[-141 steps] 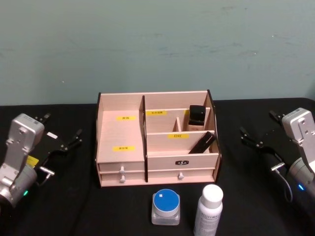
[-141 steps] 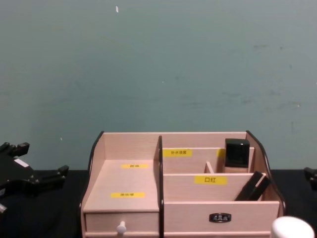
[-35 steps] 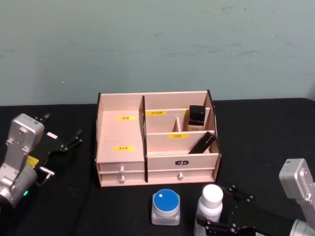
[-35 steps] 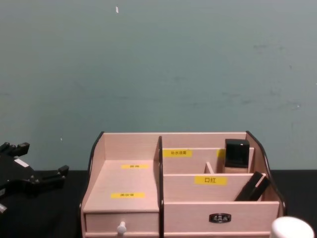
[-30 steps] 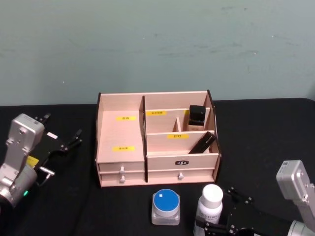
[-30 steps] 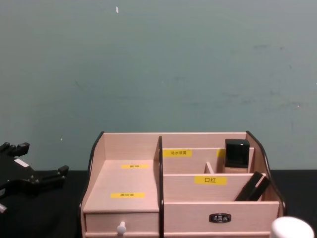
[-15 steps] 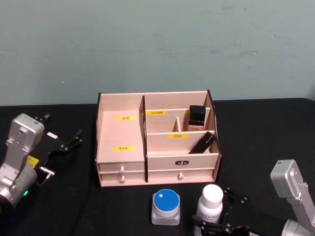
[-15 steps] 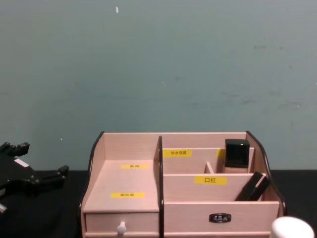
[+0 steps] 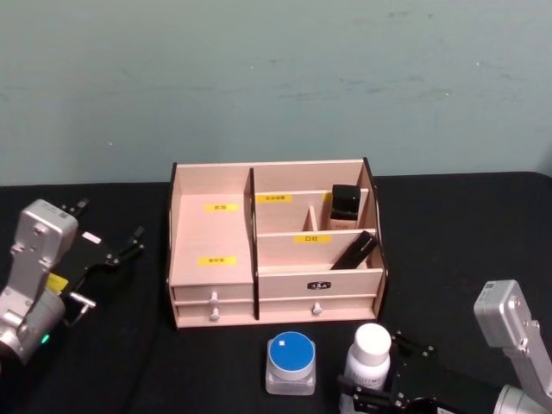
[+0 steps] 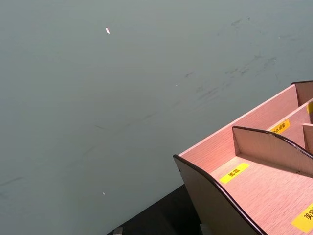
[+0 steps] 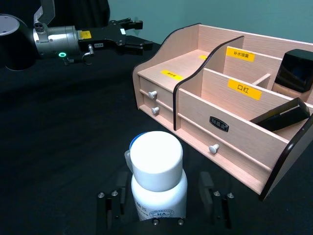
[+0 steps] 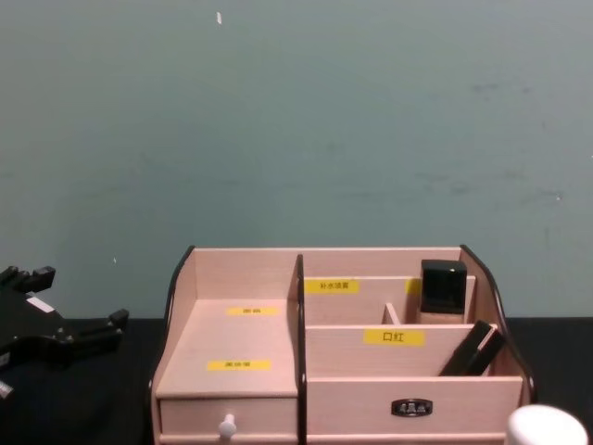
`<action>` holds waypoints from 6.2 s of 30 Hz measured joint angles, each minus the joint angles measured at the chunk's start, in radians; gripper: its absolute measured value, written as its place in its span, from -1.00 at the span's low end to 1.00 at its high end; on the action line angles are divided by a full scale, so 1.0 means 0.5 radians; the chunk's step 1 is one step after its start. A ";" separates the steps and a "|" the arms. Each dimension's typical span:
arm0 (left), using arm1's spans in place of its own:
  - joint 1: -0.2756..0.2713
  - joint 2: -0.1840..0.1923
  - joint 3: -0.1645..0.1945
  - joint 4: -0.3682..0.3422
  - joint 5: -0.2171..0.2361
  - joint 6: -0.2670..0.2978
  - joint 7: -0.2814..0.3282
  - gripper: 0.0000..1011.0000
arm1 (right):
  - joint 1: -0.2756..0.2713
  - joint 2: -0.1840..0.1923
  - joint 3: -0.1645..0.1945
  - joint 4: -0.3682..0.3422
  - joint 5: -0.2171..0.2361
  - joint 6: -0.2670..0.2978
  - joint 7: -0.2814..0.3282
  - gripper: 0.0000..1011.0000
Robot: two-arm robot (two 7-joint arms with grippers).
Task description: Pick up the facial cleanser and watermelon frost from the table and place them into the tiered storage box.
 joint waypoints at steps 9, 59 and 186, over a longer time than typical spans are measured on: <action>0.000 0.000 0.000 0.000 0.000 0.000 0.000 1.00 | -0.002 0.002 0.001 -0.002 0.000 -0.001 0.000 0.40; 0.000 0.000 0.000 0.000 0.000 0.000 0.000 1.00 | 0.819 -0.400 -0.114 0.365 -0.108 -0.113 0.008 0.19; 0.000 0.000 0.000 0.000 0.000 0.000 0.000 1.00 | 0.441 -0.122 -0.192 0.116 -0.024 -0.109 0.176 0.98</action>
